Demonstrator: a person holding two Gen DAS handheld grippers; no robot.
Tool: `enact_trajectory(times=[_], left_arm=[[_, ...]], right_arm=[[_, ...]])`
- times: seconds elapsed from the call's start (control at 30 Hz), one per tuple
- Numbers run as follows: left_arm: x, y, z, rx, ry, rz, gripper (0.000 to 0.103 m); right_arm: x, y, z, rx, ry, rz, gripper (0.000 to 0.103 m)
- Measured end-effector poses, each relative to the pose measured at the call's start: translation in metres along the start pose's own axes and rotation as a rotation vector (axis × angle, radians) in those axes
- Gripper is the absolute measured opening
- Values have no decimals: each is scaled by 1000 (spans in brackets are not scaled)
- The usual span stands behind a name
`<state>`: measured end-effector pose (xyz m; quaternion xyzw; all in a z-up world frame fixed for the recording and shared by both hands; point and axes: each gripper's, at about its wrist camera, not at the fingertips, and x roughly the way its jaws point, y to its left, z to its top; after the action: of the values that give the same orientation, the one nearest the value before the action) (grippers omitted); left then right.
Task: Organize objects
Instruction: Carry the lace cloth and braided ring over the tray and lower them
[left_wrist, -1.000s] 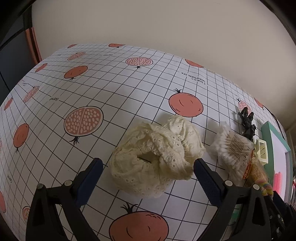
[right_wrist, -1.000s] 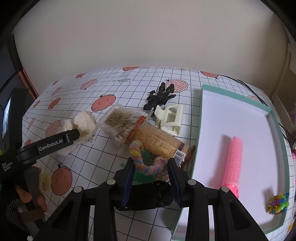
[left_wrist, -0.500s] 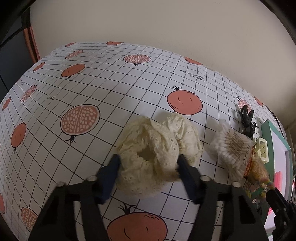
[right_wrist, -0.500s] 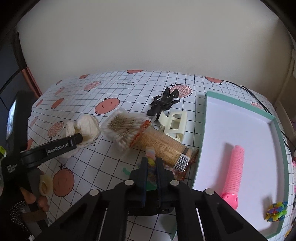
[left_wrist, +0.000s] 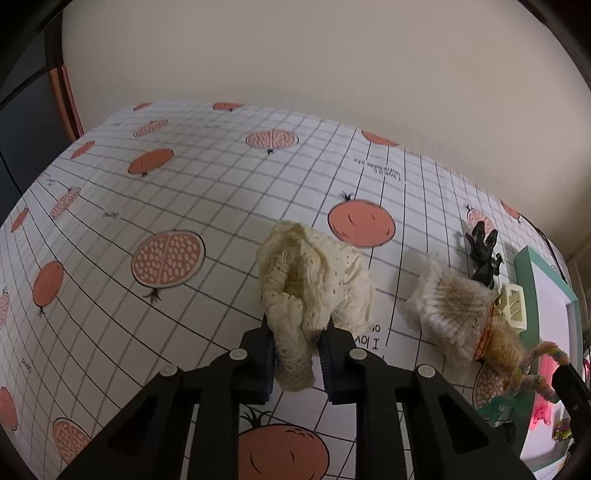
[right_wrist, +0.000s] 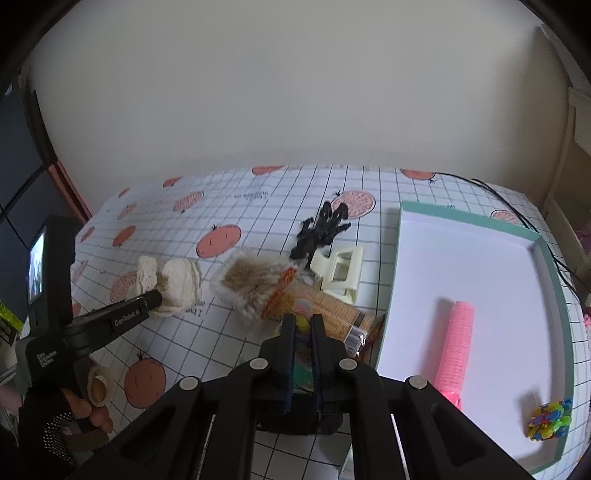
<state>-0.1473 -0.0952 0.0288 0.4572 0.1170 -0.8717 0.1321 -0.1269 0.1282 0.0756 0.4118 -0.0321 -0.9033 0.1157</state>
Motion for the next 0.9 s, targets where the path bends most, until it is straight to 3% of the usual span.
enact_trajectory(times=[0.53,0.9], left_arm=[[-44,-16,16,11,-128,7,21],[-68,-59,17,83,-170,-60,21]], right_arm=[[-31,-21,8,55,-92,13,8],[-41,-57,16,123,-90,-30,8]])
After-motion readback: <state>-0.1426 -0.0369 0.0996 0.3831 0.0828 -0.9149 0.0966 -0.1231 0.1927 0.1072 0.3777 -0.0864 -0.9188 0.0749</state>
